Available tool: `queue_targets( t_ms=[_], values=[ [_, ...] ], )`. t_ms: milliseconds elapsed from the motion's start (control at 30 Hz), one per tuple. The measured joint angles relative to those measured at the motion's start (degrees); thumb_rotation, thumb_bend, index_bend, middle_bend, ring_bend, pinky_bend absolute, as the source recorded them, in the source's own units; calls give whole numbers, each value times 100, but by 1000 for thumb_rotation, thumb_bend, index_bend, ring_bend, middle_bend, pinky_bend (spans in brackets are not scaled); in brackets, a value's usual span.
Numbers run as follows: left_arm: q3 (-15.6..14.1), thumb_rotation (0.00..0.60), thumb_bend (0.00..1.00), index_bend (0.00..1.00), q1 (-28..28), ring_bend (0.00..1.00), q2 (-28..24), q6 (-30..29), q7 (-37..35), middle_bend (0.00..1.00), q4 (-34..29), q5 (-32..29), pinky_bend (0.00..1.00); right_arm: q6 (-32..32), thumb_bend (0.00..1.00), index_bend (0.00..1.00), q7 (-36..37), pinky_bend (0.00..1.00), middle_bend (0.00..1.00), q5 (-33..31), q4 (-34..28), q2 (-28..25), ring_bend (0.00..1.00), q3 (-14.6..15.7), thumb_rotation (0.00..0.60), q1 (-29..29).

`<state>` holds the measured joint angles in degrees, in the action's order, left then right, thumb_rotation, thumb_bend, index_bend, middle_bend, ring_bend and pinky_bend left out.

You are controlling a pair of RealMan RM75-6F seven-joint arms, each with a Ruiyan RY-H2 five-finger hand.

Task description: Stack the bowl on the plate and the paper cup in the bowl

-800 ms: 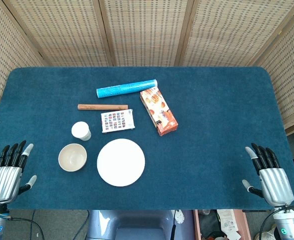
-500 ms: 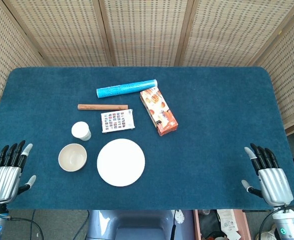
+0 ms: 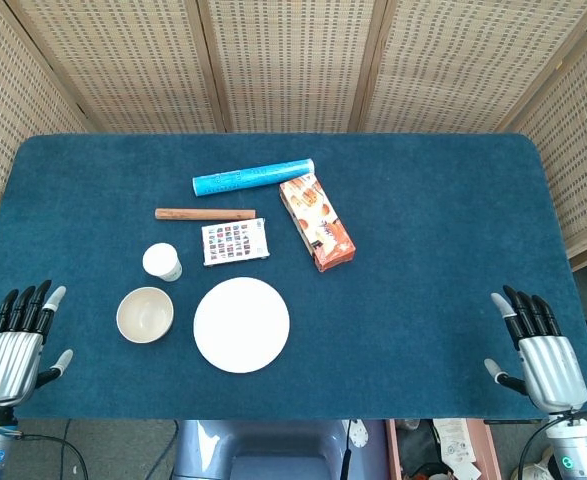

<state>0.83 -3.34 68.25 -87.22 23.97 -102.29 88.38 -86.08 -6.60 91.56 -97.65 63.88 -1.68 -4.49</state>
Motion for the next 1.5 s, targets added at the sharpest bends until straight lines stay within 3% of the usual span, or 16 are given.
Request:
queue_targets(
  t_ms=[333, 567, 1000, 1500],
  values=[
    [-41, 600, 233, 94, 13, 0, -1, -22, 20, 0, -24, 70, 0, -27, 200, 33, 37, 0, 0, 4, 6, -11, 0, 2, 600, 14],
    [-137, 600, 233, 229, -14, 0, 10, 72, 61, 0, -38, 199, 0, -50, 202, 33, 78, 0, 0, -39, 12, -28, 0, -20, 600, 30],
    [-397, 600, 238, 288, -85, 0, 272, 370, 123, 0, 640, 482, 0, -66, 201, 33, 121, 0, 0, -41, 15, -40, 0, -23, 600, 41],
    [-106, 600, 255, 355, -596, 0, 681, 1017, 174, 0, 1105, 265, 0, -67, 201, 33, 232, 0, 0, -86, 35, -65, 0, -45, 600, 46]
  ],
)
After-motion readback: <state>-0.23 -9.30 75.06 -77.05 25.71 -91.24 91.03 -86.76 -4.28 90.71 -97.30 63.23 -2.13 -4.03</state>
